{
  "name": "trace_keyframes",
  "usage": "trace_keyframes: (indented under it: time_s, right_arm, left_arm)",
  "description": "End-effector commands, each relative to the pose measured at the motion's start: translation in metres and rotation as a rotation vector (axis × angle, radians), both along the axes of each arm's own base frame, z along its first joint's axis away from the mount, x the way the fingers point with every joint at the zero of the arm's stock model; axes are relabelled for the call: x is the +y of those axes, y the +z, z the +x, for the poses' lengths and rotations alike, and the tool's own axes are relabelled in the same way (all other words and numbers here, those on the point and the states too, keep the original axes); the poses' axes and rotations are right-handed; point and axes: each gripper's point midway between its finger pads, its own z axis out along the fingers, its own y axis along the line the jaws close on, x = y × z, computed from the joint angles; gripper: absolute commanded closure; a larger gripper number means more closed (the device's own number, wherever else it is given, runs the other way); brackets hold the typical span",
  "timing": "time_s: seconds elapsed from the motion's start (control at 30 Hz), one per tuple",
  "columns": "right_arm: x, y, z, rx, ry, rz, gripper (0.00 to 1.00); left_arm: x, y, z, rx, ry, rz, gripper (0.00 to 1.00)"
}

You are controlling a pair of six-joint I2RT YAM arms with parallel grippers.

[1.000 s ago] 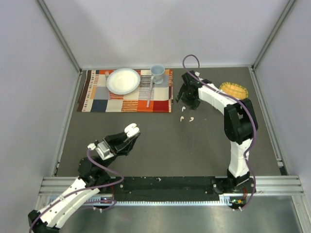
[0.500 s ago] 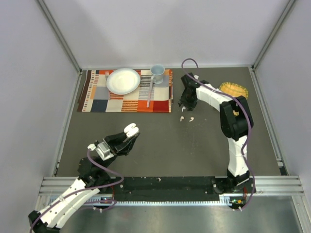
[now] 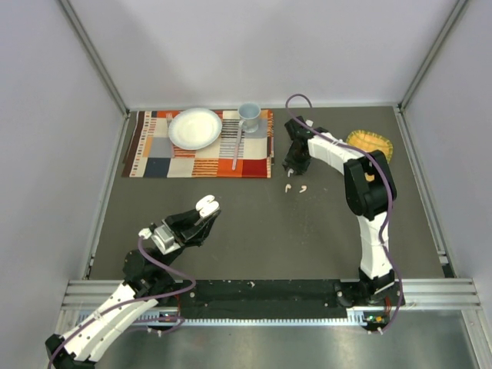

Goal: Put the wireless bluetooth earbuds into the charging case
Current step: Pick up the left earbud from the corner of the board.

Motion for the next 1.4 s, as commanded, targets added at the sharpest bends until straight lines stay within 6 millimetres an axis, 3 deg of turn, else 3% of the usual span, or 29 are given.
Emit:
trace_keyframes:
  time_s: [0.0,0.2,0.43,0.8,1.37]
  right_arm:
    - [-0.005,0.012,0.018,-0.055,-0.012,-0.025,0.61]
    - [-0.008,0.011,0.02,-0.059,-0.011,-0.046,0.62]
    - [-0.006,0.005,0.022,-0.049,-0.004,-0.048,0.69]
    - [-0.008,-0.002,0.018,-0.032,-0.002,-0.054,0.69]
    - [-0.011,-0.01,0.008,-0.001,0.011,-0.062,0.89]
  left_arm:
    - [0.001,-0.015,0.005,0.006,0.023,0.009,1.0]
    - [0.001,-0.016,0.006,0.006,0.028,0.013,1.0]
    - [0.002,-0.014,0.006,0.003,0.035,0.013,1.0]
    - [0.001,-0.017,0.007,0.012,0.033,0.009,1.0]
    - [0.002,-0.016,0.007,0.007,0.039,0.011,1.0]
